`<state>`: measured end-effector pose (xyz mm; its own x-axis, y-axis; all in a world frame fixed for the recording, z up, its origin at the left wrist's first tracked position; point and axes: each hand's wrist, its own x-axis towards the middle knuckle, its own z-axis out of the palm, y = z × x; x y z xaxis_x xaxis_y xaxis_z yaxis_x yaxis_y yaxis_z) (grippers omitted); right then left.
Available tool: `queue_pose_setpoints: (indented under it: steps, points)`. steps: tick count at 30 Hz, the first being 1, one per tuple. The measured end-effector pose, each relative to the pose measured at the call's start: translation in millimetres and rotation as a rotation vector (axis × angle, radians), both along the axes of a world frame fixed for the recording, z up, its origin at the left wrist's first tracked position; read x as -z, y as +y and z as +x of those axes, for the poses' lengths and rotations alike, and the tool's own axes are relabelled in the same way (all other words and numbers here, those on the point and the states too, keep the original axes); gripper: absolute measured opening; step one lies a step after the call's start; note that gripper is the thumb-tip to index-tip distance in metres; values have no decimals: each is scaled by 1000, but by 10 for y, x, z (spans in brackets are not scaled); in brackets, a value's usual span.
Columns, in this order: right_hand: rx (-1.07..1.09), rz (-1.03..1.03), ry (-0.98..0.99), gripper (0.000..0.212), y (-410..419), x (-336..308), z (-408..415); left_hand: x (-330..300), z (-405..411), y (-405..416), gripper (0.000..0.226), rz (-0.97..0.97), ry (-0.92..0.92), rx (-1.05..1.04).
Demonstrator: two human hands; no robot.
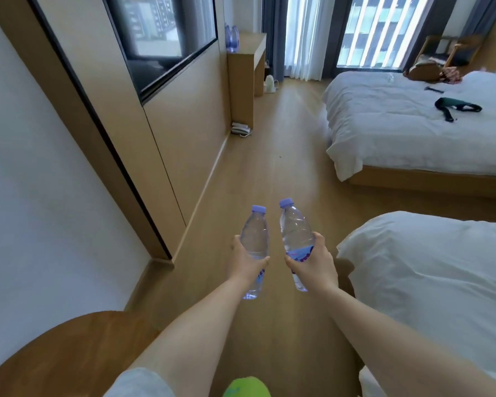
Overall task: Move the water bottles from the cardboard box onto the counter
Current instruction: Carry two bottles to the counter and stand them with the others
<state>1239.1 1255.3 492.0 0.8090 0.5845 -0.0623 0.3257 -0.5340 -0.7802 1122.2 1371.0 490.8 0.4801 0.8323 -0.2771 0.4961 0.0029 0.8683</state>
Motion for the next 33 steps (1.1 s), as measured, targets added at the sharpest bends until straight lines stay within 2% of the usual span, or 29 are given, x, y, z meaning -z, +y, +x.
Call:
queue_pose_setpoints:
  steps: [8, 12, 19, 28, 33]
  points:
    - [-33, -25, 25, 80, 1577, 223, 1273, 263, 1284, 1537, 69, 10, 8, -9]
    - [-4, -65, 39, 81, 2426, 210, 1924, 272, 1860, 2495, 78, 17, 65, -50]
    - [59, 16, 104, 78, 3607, 117, 3020, 218, 2904, 3776, 82, 27, 111, -74]
    - [-21, 62, 108, 79, 5151, 356, 4851, 351, 4875, 5149, 84, 82, 203, -42]
    - [-36, 40, 86, 79, 5916, 243, 5948, 210, 6003, 5882, 73, 89, 197, -33]
